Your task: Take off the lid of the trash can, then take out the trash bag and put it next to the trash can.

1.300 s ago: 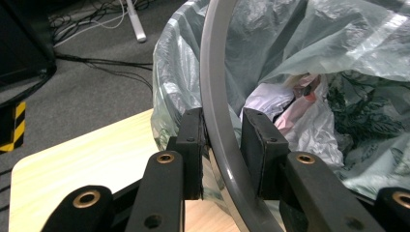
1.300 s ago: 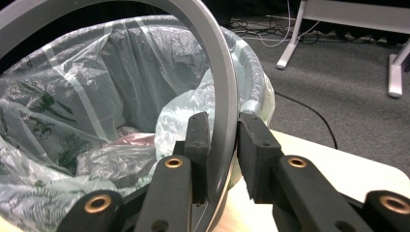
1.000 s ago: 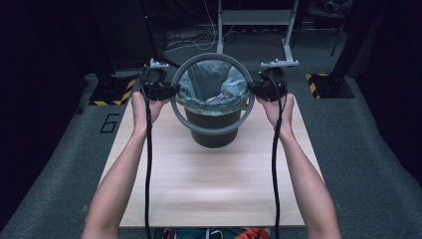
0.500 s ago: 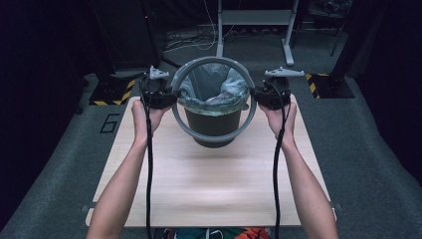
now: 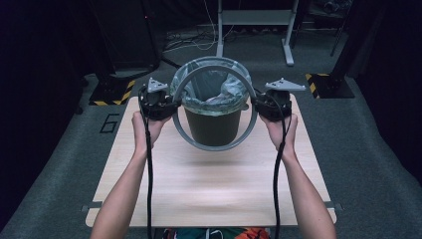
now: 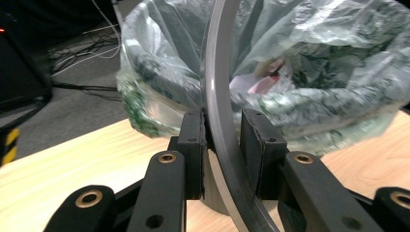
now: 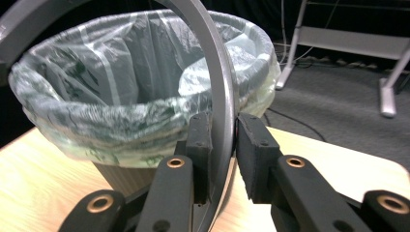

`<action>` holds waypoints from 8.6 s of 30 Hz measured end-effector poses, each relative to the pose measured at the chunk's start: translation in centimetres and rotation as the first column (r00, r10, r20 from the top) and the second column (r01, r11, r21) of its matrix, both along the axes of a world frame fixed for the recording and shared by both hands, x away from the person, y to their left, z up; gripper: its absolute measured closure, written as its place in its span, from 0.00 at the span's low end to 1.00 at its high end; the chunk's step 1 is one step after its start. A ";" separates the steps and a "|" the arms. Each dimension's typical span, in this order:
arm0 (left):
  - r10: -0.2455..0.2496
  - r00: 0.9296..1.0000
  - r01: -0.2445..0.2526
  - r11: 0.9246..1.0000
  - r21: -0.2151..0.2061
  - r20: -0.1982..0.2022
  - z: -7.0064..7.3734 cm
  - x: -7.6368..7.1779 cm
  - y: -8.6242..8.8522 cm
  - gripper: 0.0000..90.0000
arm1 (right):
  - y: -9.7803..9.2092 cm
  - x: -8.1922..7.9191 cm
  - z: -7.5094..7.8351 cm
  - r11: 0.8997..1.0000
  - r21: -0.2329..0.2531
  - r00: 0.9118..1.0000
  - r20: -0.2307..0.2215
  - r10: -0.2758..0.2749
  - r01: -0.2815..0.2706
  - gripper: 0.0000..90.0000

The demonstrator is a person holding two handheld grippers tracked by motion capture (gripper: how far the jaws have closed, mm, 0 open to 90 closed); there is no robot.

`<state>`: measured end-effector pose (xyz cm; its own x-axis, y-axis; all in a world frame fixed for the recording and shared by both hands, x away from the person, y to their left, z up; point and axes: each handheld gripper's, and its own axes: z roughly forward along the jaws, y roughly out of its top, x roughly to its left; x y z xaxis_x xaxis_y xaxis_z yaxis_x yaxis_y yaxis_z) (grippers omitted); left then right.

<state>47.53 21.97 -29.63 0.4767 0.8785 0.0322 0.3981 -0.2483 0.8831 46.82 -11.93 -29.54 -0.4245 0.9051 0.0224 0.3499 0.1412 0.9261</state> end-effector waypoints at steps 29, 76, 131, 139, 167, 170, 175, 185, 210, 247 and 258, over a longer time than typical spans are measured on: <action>-0.008 0.997 0.010 1.000 -0.025 0.072 -3.4 -4.3 0.8 0.80 | 0.2 -4.1 -3.2 0.999 0.025 0.998 0.054 0.036 -0.037 0.84; -0.018 0.992 0.024 0.999 -0.046 0.124 -8.6 -8.3 1.5 0.81 | 0.8 -8.6 -8.4 0.999 -0.001 0.997 0.064 0.044 -0.044 0.84; -0.032 0.984 0.026 0.999 -0.037 -0.177 -18.1 -6.7 1.4 0.81 | 1.2 -6.7 -17.5 0.999 -0.030 0.980 -0.197 0.037 -0.044 0.85; -0.031 0.972 0.025 0.999 -0.029 -0.232 -19.5 -6.8 1.4 0.80 | 1.1 -6.8 -18.5 0.998 -0.029 0.972 -0.231 0.045 -0.054 0.85; 0.009 0.953 -0.005 1.000 0.013 -0.304 -22.3 -6.6 0.9 0.46 | 1.0 -6.0 -21.8 0.994 -0.057 0.937 -0.343 0.065 -0.090 0.50; 0.042 0.950 -0.043 0.999 0.005 -0.308 -22.3 -6.6 1.2 0.20 | 0.9 -6.0 -22.0 0.993 -0.064 0.939 -0.336 0.068 -0.095 0.15; 0.050 0.957 -0.058 0.998 -0.017 -0.285 -22.0 -6.8 2.5 0.00 | 0.0 -6.0 -21.5 0.990 -0.096 0.958 -0.278 0.076 -0.106 0.00; -0.022 0.963 -0.002 0.996 -0.089 -0.269 -21.6 -6.5 5.0 0.00 | -2.3 -5.2 -20.1 0.984 -0.096 0.924 -0.368 0.105 -0.150 0.00; -0.143 0.912 0.084 0.982 -0.167 -0.385 -18.0 -2.0 6.5 0.00 | -4.2 -1.5 -15.4 0.972 -0.084 0.922 -0.344 0.177 -0.219 0.08; -0.107 0.933 0.061 0.988 -0.141 -0.343 -9.6 5.0 7.6 0.00 | -4.7 5.8 -7.4 0.974 -0.013 0.918 -0.337 0.209 -0.226 0.10; -0.093 0.937 0.054 0.991 -0.122 -0.338 -5.9 6.7 8.1 0.00 | -4.5 7.2 -4.5 0.978 -0.037 0.933 -0.308 0.184 -0.205 0.12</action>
